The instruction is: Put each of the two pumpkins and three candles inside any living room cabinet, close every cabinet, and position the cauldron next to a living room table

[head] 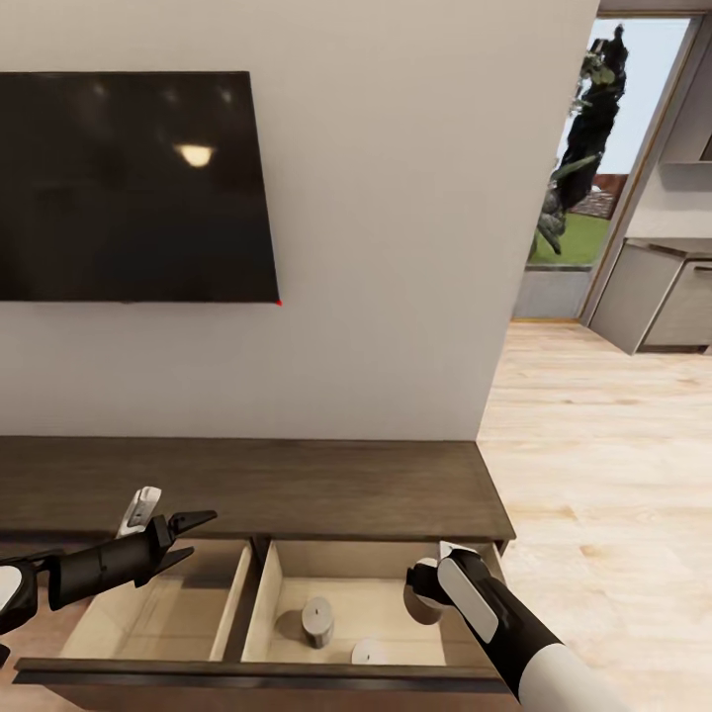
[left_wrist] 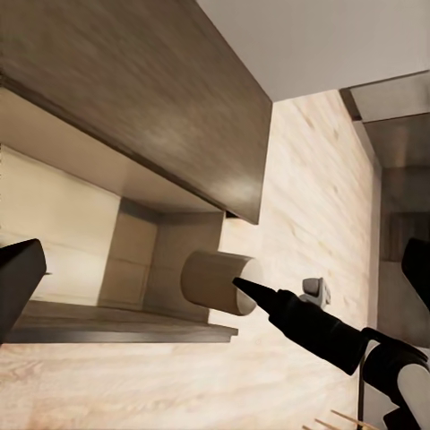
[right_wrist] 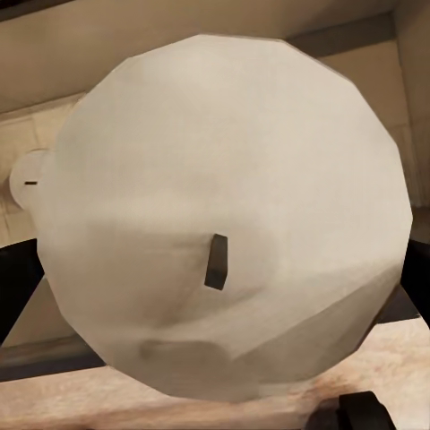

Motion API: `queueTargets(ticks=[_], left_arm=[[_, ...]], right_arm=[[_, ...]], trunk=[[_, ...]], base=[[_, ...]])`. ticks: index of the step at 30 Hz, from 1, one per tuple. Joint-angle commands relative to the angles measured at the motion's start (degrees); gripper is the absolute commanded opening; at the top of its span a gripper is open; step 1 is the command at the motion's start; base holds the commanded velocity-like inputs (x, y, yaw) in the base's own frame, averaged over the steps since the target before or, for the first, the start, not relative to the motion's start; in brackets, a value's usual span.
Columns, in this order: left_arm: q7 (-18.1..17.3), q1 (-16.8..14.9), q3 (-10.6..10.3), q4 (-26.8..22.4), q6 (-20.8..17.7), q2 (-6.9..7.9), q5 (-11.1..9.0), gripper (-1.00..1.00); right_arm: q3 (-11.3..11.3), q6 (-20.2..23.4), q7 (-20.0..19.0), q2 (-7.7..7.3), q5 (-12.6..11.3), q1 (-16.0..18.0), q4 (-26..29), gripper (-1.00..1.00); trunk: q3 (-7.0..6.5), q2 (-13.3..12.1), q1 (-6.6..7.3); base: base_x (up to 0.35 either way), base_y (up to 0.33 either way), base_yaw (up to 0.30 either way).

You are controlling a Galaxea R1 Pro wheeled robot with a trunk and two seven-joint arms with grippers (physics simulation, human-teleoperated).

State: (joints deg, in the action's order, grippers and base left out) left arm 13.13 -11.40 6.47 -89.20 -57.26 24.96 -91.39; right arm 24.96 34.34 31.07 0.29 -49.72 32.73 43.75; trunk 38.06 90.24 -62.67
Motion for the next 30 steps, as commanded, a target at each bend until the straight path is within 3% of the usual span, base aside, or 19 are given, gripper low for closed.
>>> queueTargets(ticks=[1,26,30], left_arm=[[0.6,0.0,0.1,0.0,-0.2,0.0,-0.6,1.0],[0.6,0.0,-0.2,-0.1,-0.2,-0.12,-0.6,1.0],[0.5,0.0,-1.6,-0.1,-0.2,-0.11,-0.7,1.0]], right_arm=[[0.2,0.0,0.6,-0.03,-0.5,0.1,0.1,-1.0],[0.2,-0.1,0.6,-0.03,-0.5,0.1,0.0,-1.0],[0.2,-0.1,0.7,-0.03,-0.5,0.1,0.0,-1.0]], trunk=[[0.24,0.4,-0.22],[4.73,10.5,-5.71],[5.45,12.1,-6.59]], base=[[0.0,0.0,0.0],[0.0,0.0,0.0],[0.0,0.0,0.0]])
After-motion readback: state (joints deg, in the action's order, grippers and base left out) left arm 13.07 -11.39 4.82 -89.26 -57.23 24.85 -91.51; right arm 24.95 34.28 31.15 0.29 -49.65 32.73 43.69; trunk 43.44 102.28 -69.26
